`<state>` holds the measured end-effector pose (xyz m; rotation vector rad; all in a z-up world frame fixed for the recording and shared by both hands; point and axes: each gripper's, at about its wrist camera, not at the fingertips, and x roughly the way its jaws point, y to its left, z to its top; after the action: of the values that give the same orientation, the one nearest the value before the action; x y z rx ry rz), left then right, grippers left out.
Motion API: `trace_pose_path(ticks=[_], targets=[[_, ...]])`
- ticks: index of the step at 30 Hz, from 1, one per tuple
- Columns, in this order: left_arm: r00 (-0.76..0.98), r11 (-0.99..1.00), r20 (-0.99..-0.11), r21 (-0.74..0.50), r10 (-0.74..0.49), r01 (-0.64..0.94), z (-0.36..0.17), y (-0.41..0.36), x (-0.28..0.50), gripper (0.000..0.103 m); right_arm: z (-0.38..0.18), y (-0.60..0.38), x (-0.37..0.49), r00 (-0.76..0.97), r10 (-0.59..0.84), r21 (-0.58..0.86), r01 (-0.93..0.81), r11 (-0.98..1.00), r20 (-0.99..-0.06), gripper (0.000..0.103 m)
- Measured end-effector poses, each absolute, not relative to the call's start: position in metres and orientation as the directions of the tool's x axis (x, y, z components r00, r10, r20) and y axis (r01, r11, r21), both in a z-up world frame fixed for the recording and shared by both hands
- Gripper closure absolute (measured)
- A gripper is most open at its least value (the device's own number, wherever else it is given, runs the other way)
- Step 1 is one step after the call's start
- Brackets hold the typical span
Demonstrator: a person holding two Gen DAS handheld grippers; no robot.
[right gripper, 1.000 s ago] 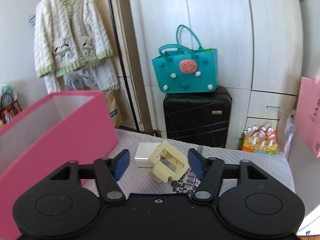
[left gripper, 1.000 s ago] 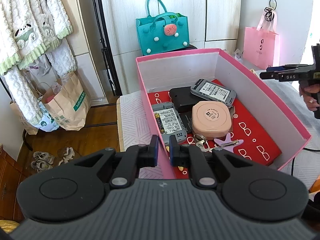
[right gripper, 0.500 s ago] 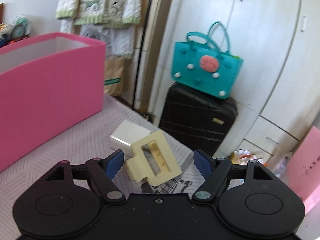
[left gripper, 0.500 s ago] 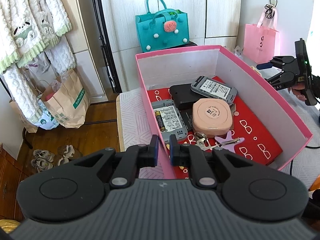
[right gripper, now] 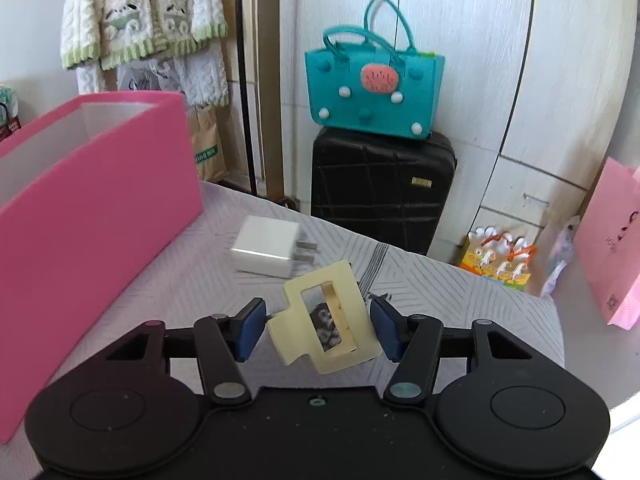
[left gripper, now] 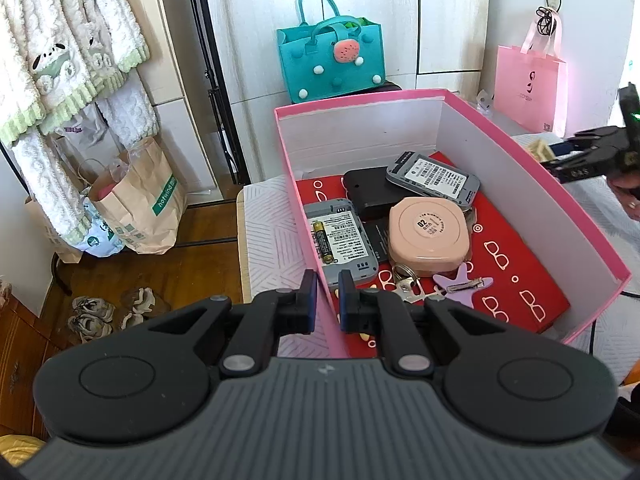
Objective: Organize rigid objects
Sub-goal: 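Carry the cream holder into the box and open the right gripper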
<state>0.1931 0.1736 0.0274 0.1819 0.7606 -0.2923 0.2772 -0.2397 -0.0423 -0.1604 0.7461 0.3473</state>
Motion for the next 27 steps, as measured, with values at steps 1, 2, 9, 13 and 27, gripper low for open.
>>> trace_pose_path(ticks=[1,2,9,13,27], targets=[[0.687,0.945,-0.701,0.056,-0.194,0.323,0.027,0.174,0.193,0.093,-0.038,-0.238,0.271,0.690,0.258,-0.019,-0.366,0.930,-0.676,0.040],[0.687,0.945,-0.701,0.056,-0.192,0.321,0.028,0.174,0.193,0.093,-0.032,-0.237,0.262,0.699,0.269,-0.016,-0.373,0.928,-0.663,0.040],[0.687,0.948,-0.702,0.051,-0.190,0.314,0.028,0.174,0.194,0.093,0.025,-0.204,0.213,0.713,0.427,-0.001,-0.515,0.857,-0.556,0.041],[0.685,0.949,-0.702,0.046,-0.192,0.313,0.029,0.175,0.195,0.093,0.061,-0.173,0.195,0.652,0.566,0.024,-0.645,0.764,-0.505,0.041],[0.692,0.951,-0.697,0.046,-0.187,0.305,0.028,0.174,0.193,0.093,0.044,-0.107,0.186,0.466,0.609,0.083,-0.747,0.659,-0.642,0.044]])
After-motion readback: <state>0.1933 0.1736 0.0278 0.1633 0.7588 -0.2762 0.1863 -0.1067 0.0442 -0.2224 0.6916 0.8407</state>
